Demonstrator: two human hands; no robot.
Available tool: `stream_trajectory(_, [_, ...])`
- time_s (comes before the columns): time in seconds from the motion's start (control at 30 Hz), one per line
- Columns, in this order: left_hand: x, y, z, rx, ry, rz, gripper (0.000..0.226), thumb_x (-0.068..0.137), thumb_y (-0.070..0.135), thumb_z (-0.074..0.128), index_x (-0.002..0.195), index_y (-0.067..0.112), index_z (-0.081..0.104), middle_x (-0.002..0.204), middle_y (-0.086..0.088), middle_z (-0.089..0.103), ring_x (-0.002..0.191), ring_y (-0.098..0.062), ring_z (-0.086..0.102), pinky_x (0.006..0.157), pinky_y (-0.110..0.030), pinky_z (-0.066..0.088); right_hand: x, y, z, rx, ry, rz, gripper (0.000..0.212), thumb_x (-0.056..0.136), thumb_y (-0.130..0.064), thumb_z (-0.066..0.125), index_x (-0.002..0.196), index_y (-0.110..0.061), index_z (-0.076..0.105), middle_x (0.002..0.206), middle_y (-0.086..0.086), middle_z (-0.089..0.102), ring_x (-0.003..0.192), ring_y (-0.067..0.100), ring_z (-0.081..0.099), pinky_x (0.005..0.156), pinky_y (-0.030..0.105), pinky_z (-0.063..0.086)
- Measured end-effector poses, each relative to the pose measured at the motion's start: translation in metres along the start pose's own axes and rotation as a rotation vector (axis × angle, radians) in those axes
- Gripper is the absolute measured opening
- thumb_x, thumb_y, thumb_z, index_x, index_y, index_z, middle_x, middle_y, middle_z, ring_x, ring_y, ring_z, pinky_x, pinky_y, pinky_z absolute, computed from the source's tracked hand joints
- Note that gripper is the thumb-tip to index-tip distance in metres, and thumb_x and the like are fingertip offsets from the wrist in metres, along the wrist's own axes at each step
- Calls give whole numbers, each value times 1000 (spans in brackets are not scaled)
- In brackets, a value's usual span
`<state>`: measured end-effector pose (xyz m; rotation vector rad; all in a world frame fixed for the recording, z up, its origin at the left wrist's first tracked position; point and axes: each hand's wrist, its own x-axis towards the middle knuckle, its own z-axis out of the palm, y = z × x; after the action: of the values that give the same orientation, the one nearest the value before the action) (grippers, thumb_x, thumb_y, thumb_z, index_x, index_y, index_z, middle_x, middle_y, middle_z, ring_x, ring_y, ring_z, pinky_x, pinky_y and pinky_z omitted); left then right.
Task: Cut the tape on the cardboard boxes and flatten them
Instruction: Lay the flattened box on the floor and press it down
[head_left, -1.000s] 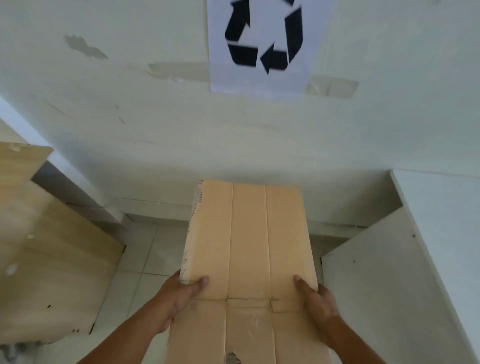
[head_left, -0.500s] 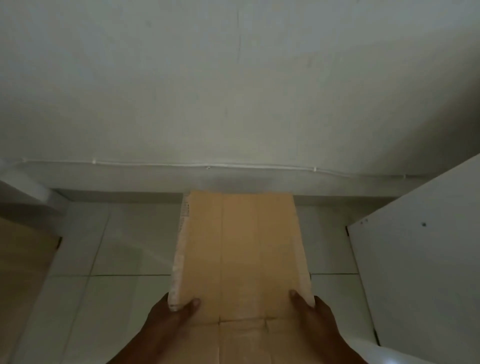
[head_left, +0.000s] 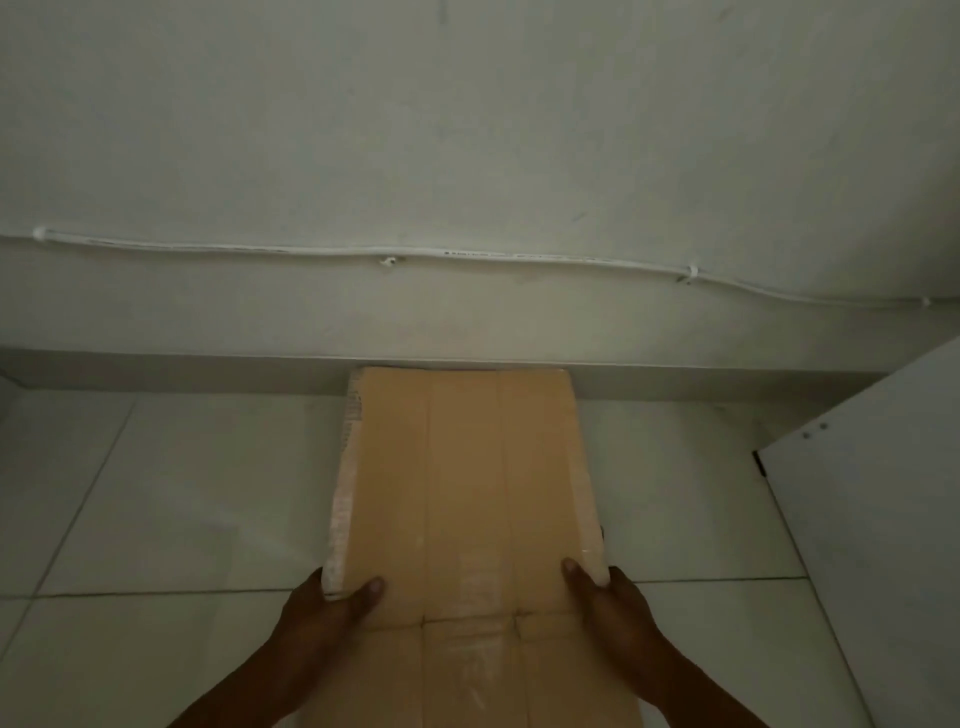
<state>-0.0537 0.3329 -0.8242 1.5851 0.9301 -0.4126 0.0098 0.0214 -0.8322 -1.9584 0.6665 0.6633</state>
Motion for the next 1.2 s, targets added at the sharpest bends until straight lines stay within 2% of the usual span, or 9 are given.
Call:
stream_trajectory(0.13, [14, -10, 7, 44, 67, 30, 35, 80, 29, 84, 111, 18, 69, 94, 2, 73, 91, -22, 70, 75, -32, 53, 21, 10, 1, -43, -37, -16, 50, 89, -60, 59, 119, -20, 59, 106, -3, 66, 95, 16, 63, 86, 36, 52])
stream_trajectory(0.27, [14, -8, 6, 153, 95, 59, 56, 79, 41, 84, 123, 11, 67, 106, -5, 72, 91, -21, 68, 78, -31, 54, 14, 4, 4, -94, -1, -77, 56, 92, -56, 58, 127, -12, 57, 104, 5, 63, 84, 16, 60, 84, 33, 49])
stream_trajectory(0.37, [7, -2, 6, 309, 142, 80, 68, 79, 51, 80, 132, 11, 61, 125, -11, 68, 107, -28, 64, 85, -27, 47, 12, 3, 4, -244, 62, -53, 77, 87, -68, 54, 135, -8, 54, 133, 18, 52, 102, 30, 60, 96, 34, 48])
stream_trajectory(0.5, [4, 4, 13, 412, 181, 125, 103, 84, 50, 76, 160, 17, 15, 155, -16, 42, 136, -34, 47, 105, -36, 41, 9, 2, 3, -243, 57, -98, 83, 85, -70, 55, 139, -8, 47, 129, 14, 58, 110, 30, 59, 88, 34, 49])
stream_trajectory(0.57, [1, 2, 18, 459, 190, 188, 107, 89, 48, 72, 160, 27, -5, 158, -21, 33, 138, -39, 43, 110, -45, 41, 5, 2, 8, -324, 136, -169, 86, 90, -62, 55, 151, -9, 27, 146, 19, 41, 130, 37, 46, 101, 43, 43])
stream_trajectory(0.67, [-11, -4, 27, 748, 274, 419, 92, 95, 52, 59, 158, 42, -8, 165, -16, 10, 149, -41, 18, 114, -65, 28, -15, 2, 21, -643, 305, -474, 84, 96, -58, 46, 158, -18, 5, 160, 20, 12, 146, 38, 18, 115, 51, 28])
stream_trajectory(0.77, [-26, -5, 40, 1005, 112, 442, 97, 82, 79, 51, 153, 54, -10, 165, -7, -22, 150, -44, -15, 112, -77, 10, -28, 1, 34, -927, 130, -739, 84, 92, -72, 33, 156, -36, -9, 164, 10, -15, 151, 32, -11, 119, 57, 5])
stream_trajectory(0.87, [-30, -14, 47, 1189, -87, 383, 118, 60, 96, 52, 148, 58, -18, 157, 0, -43, 143, -48, -33, 107, -81, 2, -26, 7, 46, -1129, -55, -703, 84, 86, -83, 16, 151, -44, -20, 158, 2, -36, 145, 32, -32, 114, 67, -10])
stream_trajectory(1.2, [-15, -14, 33, 1090, -139, 421, 120, 65, 84, 66, 157, 50, -2, 163, 3, -32, 147, -41, -29, 117, -71, 5, -11, 3, 43, -1088, -217, -618, 93, 81, -86, 28, 152, -45, -17, 155, -3, -40, 143, 27, -37, 112, 65, -16])
